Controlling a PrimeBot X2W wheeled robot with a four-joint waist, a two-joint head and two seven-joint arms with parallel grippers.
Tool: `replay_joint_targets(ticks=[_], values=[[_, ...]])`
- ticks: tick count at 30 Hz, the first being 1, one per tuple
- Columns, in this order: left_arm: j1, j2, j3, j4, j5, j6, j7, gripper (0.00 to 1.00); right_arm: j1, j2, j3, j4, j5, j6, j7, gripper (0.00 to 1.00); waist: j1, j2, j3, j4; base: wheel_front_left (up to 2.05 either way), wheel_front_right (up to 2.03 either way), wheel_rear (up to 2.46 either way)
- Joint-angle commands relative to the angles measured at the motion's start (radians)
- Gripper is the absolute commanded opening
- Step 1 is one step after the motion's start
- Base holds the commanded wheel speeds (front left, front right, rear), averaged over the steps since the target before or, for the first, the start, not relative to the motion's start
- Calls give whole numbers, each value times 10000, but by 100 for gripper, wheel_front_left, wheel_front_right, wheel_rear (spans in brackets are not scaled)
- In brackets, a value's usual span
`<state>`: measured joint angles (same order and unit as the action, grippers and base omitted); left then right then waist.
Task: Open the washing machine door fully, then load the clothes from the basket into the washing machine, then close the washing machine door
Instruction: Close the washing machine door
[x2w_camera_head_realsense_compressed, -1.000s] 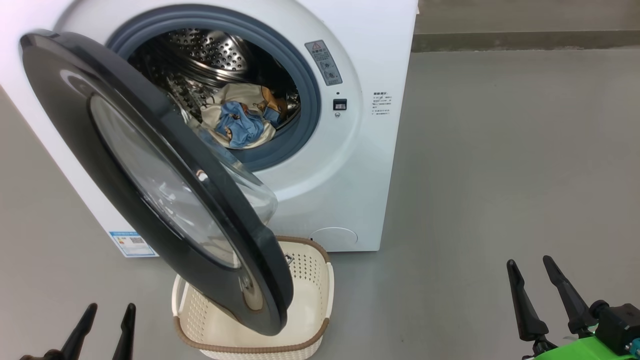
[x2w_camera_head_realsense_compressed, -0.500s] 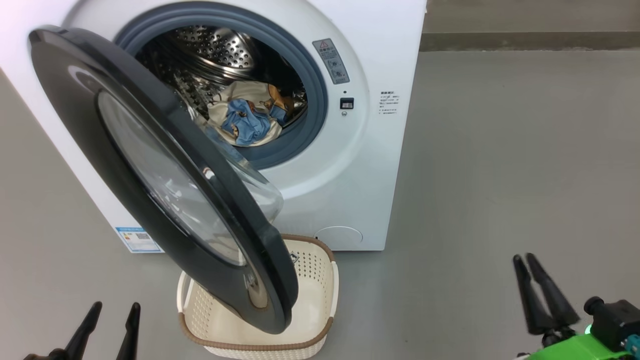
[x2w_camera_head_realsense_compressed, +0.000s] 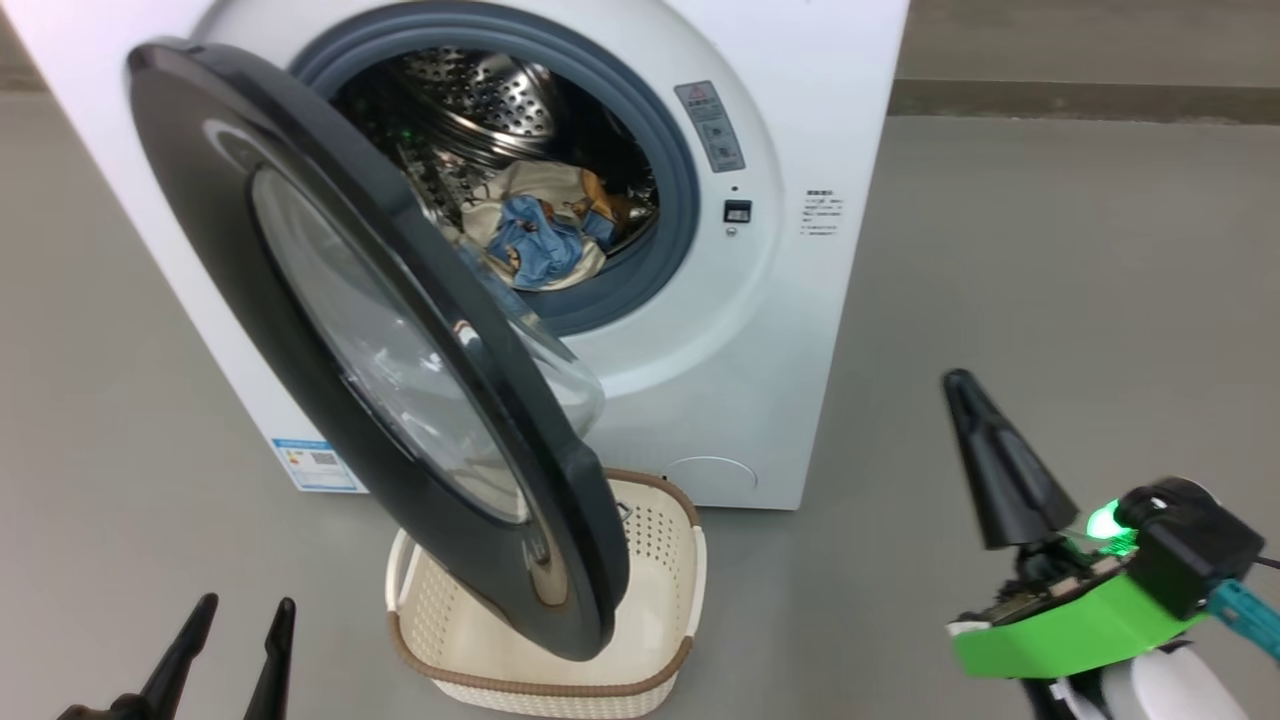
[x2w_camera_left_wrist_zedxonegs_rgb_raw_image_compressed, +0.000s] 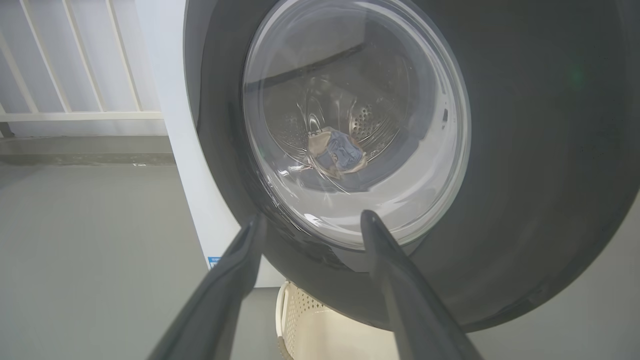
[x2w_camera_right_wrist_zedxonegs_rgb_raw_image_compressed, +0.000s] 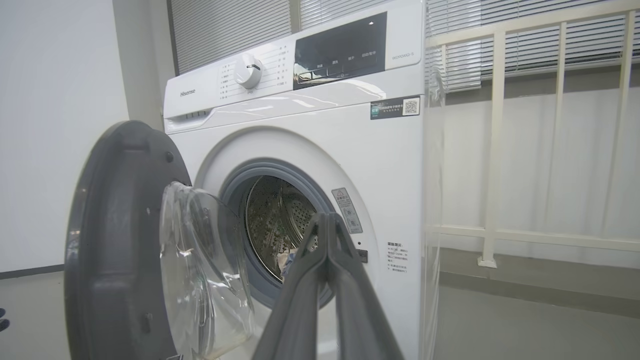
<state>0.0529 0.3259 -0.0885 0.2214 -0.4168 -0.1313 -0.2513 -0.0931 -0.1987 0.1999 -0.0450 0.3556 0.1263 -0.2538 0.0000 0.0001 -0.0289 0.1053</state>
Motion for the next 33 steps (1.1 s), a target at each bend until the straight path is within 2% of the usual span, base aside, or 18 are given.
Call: replay_joint_targets(ticks=[1, 10, 15, 23, 33], values=[[-246, 165, 418, -322, 152, 6, -105, 100, -478, -119, 424, -465, -104, 44, -80, 0, 0, -1, -37, 181, 0, 0, 0], [-230, 63, 339, -376, 231, 6, -105, 100, -1002, 113, 2651, -1102, 111, 44, -80, 0, 0, -1, -67, 594, 0, 0, 0], [-228, -22, 307, -388, 257, 6, -105, 100, -1191, 221, 3978, -853, 220, 44, -80, 0, 0, -1, -27, 773, 0, 0, 0], [-297, -151, 268, -353, 263, 6, -105, 100, -1362, 346, 5552, -85, 642, 44, -80, 0, 0, -1, 88, 1000, 0, 0, 0], [-493, -333, 49, -280, 234, 6, -105, 100, -1788, 513, 6318, 1095, 1073, 44, -80, 0, 0, -1, 228, 1255, 0, 0, 0]])
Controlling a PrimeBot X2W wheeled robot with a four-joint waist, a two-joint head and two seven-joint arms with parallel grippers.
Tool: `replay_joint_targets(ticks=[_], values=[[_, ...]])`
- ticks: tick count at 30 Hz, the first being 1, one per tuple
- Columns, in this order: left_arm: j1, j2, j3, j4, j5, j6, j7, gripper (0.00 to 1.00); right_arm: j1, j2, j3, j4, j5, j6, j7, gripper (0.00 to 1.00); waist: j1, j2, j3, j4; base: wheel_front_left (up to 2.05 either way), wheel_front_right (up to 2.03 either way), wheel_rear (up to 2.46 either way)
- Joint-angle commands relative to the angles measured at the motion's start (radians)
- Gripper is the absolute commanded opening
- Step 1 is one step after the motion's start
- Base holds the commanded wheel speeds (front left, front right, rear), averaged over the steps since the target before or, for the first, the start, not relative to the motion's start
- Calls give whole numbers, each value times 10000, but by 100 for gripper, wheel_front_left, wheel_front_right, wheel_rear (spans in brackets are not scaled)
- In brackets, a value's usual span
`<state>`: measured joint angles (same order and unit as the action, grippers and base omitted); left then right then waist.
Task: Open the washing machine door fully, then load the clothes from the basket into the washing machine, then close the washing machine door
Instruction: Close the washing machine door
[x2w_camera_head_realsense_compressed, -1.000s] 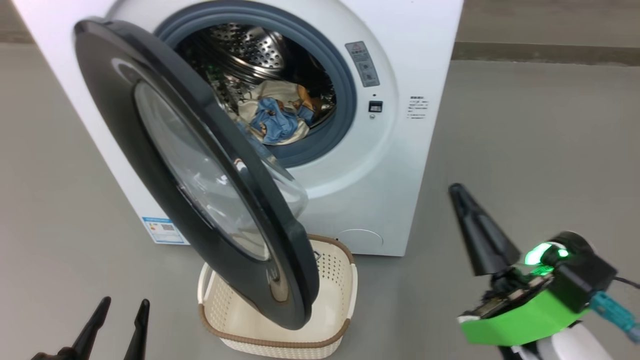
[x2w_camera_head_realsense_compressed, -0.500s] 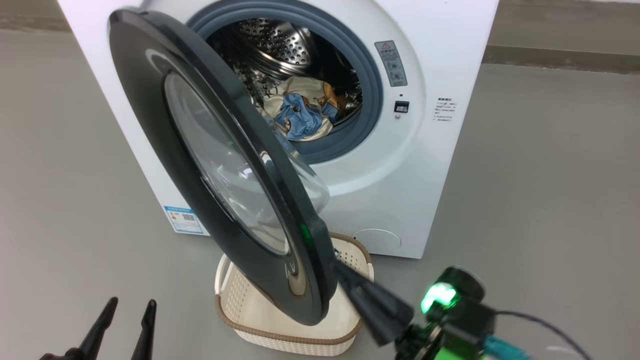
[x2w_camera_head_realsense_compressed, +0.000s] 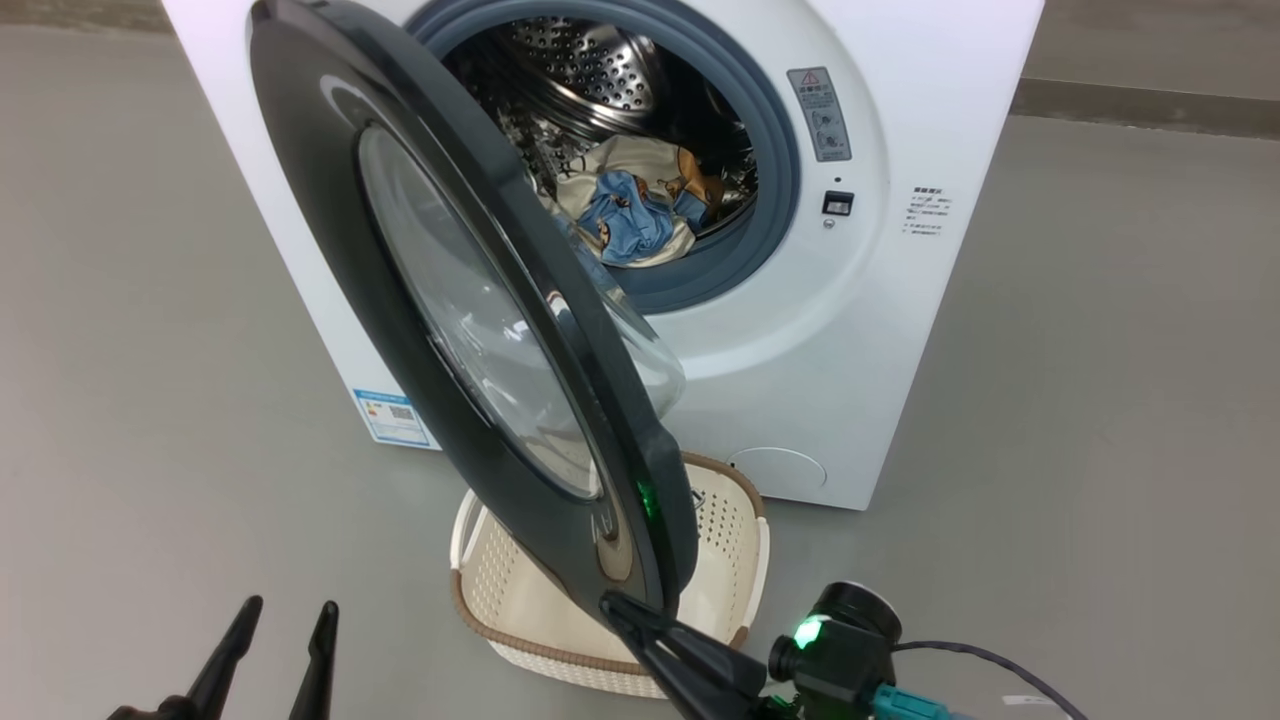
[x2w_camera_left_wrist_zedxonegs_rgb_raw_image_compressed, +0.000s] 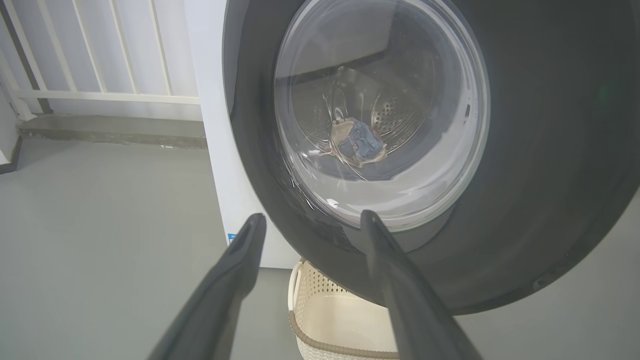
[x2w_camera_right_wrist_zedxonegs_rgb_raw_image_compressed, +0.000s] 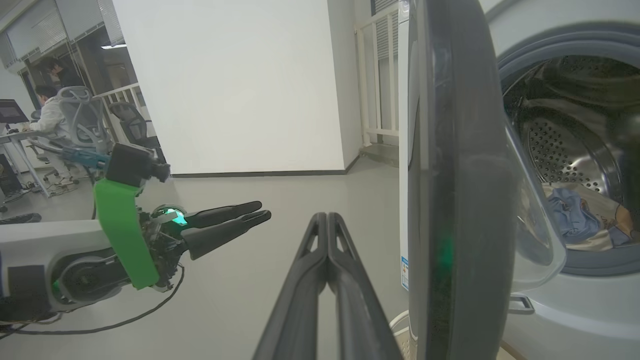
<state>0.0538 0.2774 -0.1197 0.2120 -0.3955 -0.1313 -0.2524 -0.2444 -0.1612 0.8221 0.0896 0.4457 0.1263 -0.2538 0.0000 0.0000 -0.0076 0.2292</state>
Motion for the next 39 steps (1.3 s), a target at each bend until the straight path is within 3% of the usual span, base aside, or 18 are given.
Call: replay_joint_targets(ticks=[1, 15, 39], values=[[-519, 142, 341, -182, 18, 6, -93, 100, -316, 151, 145, -110, 203, 44, -80, 0, 0, 0, 31, 42, 0, 0, 0], [-788, 18, 152, -153, -50, 6, -93, 100, -781, 448, 84, 1308, 329, 44, -80, 0, 0, 0, 337, 358, 0, 0, 0], [-1520, -227, 93, -412, -17, 6, -93, 100, -1572, 427, -1736, 1309, -125, 44, -80, 0, 0, 0, 1453, 231, 0, 0, 0]])
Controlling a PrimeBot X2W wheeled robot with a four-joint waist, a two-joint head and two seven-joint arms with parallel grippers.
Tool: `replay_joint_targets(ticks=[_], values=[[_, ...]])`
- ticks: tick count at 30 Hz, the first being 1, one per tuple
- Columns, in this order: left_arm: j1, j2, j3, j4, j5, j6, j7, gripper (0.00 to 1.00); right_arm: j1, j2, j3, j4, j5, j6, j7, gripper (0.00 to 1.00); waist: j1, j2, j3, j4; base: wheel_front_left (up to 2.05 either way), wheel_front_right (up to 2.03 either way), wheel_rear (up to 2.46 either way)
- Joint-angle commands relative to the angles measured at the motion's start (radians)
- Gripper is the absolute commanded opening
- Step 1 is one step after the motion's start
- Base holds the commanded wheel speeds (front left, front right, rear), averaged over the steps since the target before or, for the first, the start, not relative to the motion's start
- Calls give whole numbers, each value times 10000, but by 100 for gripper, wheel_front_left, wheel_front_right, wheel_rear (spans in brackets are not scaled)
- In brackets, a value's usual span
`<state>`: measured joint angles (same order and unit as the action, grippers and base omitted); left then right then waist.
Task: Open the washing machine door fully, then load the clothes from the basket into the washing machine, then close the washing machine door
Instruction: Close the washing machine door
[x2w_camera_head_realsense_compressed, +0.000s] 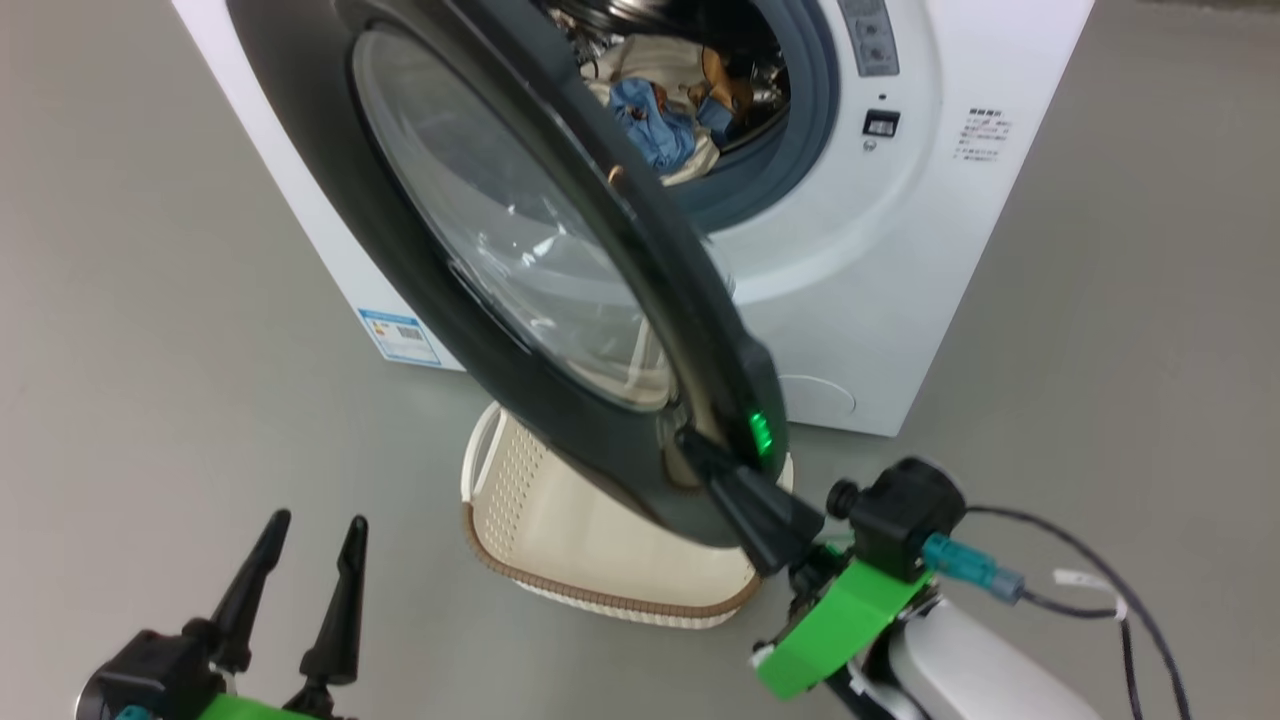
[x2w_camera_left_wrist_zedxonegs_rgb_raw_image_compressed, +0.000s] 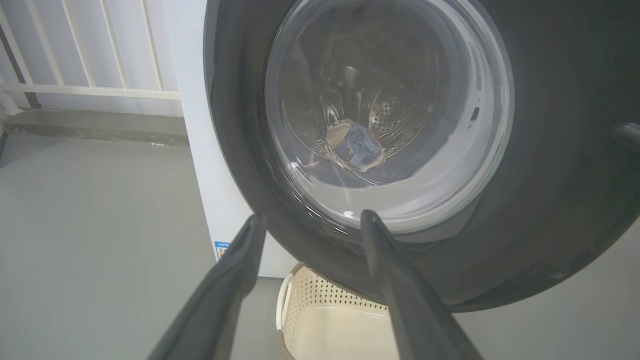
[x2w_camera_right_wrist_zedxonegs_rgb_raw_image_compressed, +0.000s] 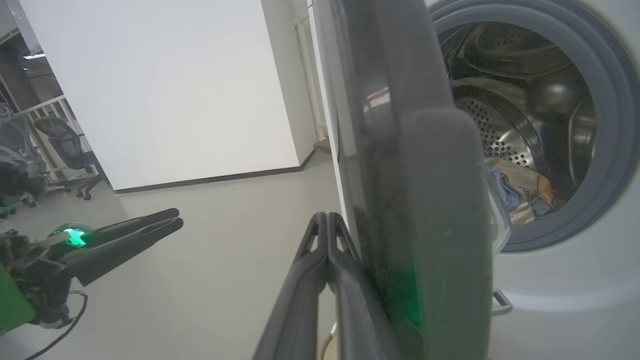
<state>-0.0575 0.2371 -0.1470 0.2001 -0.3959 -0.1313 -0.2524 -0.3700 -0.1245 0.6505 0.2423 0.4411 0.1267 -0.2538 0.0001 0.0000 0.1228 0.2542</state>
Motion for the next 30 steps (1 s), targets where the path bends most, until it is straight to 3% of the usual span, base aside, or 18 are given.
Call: replay_joint_targets(ticks=[1, 12, 30], values=[[-471, 137, 366, -308, -18, 6, -93, 100, -395, 39, -102, -212, -105, 40, -80, 0, -1, 0, 223, -8, 0, 0, 0], [-1131, -310, 259, -514, -45, 6, -93, 100, -1399, -426, -1004, -81, -307, 40, -80, 0, -1, 0, 1018, 293, 0, 0, 0], [-1888, -521, -154, -647, 197, 6, -93, 100, -3070, -1008, -2475, 513, -358, 40, -80, 0, -1, 0, 2188, 777, 0, 0, 0]])
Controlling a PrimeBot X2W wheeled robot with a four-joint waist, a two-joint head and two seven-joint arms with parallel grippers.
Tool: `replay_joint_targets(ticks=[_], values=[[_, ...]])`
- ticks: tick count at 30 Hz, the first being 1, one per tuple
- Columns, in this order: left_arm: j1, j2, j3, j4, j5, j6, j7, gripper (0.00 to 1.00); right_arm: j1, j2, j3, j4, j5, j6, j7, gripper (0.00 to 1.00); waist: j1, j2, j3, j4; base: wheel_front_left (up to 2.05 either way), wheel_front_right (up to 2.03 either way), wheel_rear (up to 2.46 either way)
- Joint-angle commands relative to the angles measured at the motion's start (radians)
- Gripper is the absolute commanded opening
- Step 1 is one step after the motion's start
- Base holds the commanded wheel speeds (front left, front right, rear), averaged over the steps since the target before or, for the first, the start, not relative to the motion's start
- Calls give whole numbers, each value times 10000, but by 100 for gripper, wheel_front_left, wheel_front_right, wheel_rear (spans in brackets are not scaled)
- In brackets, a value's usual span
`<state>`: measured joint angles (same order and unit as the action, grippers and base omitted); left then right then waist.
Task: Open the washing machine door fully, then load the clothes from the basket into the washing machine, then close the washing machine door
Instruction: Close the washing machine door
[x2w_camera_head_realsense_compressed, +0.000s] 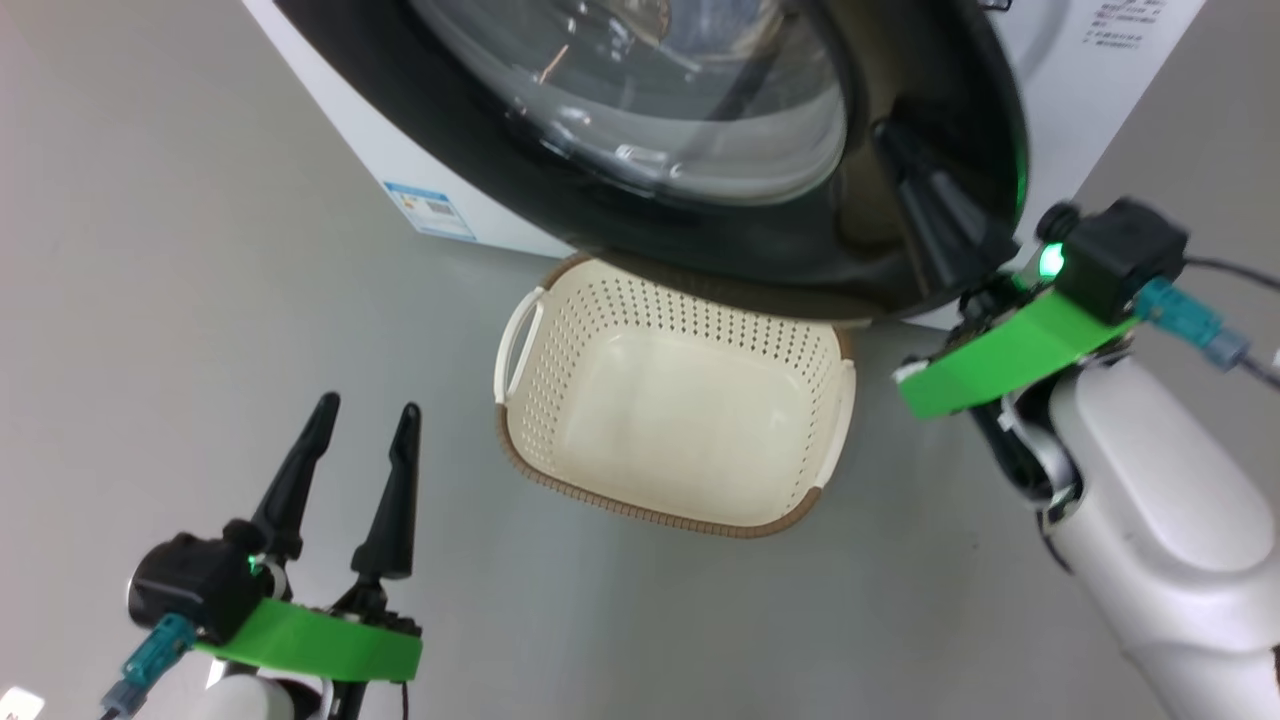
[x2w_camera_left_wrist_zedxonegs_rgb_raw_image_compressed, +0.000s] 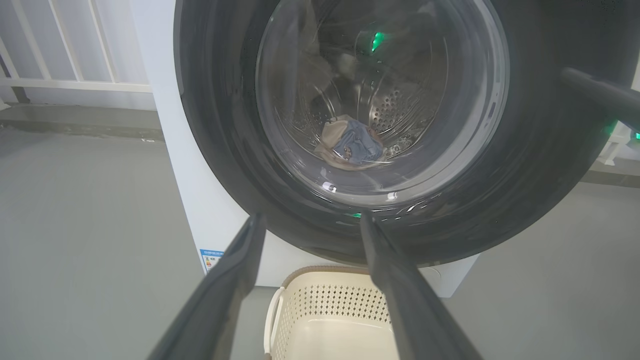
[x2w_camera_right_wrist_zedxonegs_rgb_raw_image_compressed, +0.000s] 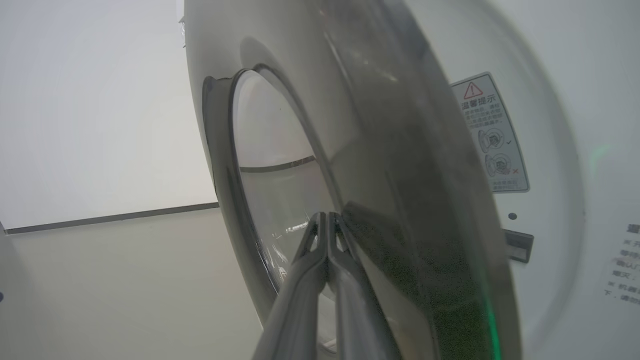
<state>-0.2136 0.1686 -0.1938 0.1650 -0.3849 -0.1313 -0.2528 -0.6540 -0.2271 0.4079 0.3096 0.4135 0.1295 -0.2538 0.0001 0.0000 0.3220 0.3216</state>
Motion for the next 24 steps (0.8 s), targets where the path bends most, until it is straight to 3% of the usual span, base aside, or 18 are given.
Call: replay_joint_targets(ticks=[1, 24], values=[[-383, 143, 277, -300, 96, 6, -90, 100, -347, -7, -118, -111, -87, 12, -80, 0, -1, 0, 267, 131, 0, 0, 0], [-1398, -101, -367, -411, -15, 6, -90, 100, -2230, 139, -2184, 285, -229, 12, -80, 0, -1, 0, 1301, 595, 0, 0, 0]])
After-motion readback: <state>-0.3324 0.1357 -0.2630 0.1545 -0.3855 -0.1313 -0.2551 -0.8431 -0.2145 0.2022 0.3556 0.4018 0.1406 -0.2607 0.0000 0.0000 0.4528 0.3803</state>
